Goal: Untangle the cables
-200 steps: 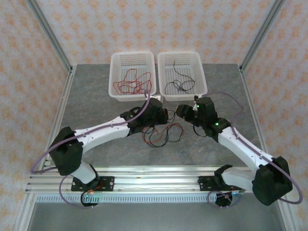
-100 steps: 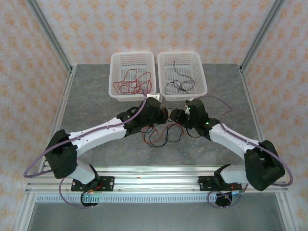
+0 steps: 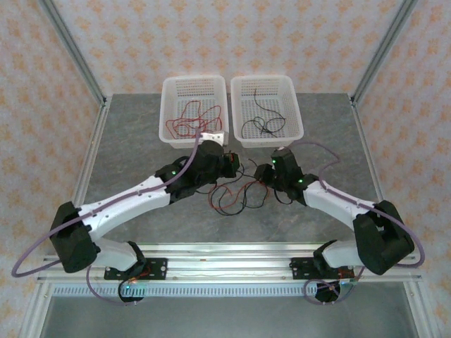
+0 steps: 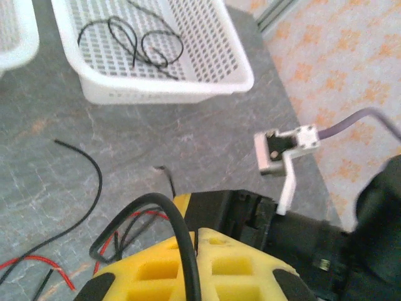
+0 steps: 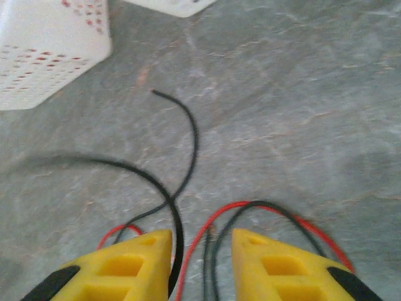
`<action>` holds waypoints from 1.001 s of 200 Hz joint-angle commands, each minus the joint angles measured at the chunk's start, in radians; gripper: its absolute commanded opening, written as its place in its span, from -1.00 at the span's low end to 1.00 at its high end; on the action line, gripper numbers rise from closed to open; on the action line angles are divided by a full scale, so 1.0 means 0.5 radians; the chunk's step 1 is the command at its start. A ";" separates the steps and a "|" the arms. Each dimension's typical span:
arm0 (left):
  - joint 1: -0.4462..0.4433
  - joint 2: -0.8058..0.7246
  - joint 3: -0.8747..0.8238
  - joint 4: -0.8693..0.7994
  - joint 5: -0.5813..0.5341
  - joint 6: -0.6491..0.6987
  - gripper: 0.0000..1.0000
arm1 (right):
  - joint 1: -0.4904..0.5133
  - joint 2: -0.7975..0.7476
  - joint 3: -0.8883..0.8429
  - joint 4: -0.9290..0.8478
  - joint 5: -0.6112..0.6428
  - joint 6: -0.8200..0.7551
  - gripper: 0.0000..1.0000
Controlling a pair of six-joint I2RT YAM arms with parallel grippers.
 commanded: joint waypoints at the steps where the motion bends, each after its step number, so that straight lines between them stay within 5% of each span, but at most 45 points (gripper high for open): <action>1: -0.012 -0.104 -0.012 -0.058 -0.122 0.050 -1.00 | -0.035 0.012 -0.071 -0.064 0.122 -0.034 -0.55; 32: -0.015 -0.155 -0.042 -0.054 -0.144 0.047 -1.00 | -0.036 -0.007 -0.096 -0.046 0.112 -0.028 -1.00; 102: -0.013 -0.162 -0.037 -0.052 -0.125 0.041 -1.00 | -0.047 -0.147 -0.108 -0.039 0.014 -0.045 -1.00; 139: -0.014 -0.077 0.078 -0.080 -0.086 0.088 -1.00 | -0.150 -0.298 -0.056 -0.126 -0.155 -0.094 -0.73; 200: 0.037 0.334 0.614 -0.239 -0.269 0.276 -1.00 | -0.233 -0.673 -0.030 -0.446 0.020 -0.166 -0.51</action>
